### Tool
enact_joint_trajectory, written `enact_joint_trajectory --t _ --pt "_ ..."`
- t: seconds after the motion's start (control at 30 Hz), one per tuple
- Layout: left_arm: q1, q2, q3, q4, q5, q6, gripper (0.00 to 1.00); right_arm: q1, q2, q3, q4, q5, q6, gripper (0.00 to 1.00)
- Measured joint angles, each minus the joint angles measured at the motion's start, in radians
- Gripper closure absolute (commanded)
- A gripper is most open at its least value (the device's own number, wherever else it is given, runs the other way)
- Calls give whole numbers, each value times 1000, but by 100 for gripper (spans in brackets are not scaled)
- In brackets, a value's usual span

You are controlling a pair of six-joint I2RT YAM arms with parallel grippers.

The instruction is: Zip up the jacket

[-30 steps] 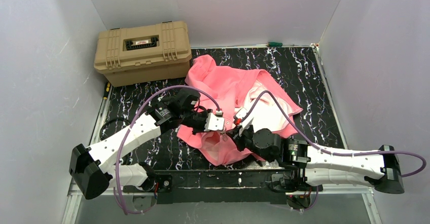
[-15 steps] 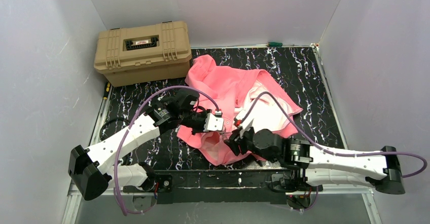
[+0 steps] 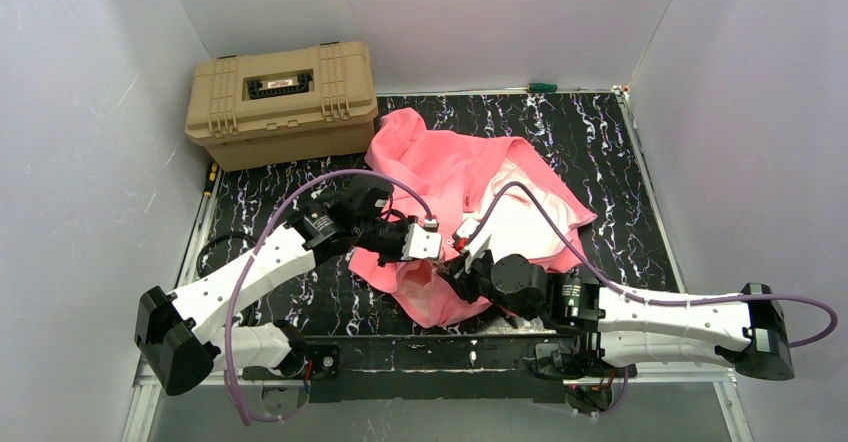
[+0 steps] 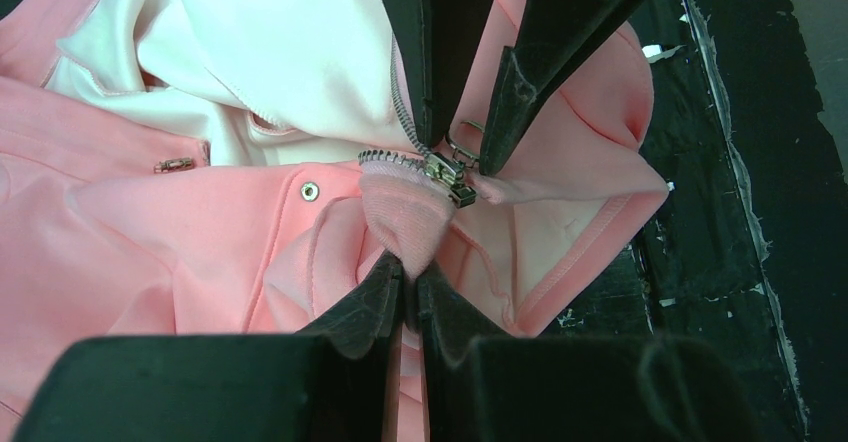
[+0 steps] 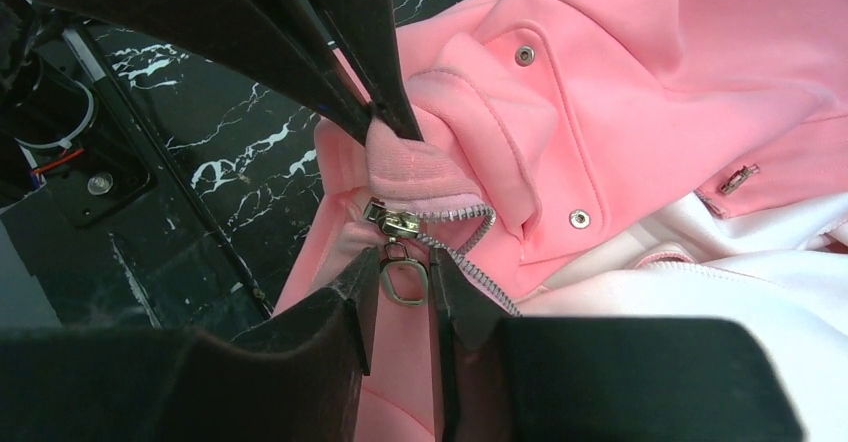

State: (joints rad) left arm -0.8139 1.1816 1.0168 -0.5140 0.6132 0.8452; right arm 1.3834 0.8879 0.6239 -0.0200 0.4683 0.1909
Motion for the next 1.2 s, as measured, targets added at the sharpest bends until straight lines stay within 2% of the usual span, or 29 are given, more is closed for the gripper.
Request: enact_joint_trajectory --t 0.1,0.3,0.4,0.53,0.67,1.2 --pt "0 0 0 0 0 0 100 0 2 0 0 0 -2 61" --pt "0 0 0 0 0 0 100 0 2 0 -2 0 -3 53" --pt "0 0 0 0 0 0 100 0 2 0 -4 0 -3 61" --pt "0 0 0 0 0 0 100 0 1 0 -6 1 -3 83" --pt "0 0 0 0 0 0 100 0 -2 -1 -7 8 2 98" --pt "-15 2 13 -4 -1 26 100 0 -30 -2 -10 38 5 99"
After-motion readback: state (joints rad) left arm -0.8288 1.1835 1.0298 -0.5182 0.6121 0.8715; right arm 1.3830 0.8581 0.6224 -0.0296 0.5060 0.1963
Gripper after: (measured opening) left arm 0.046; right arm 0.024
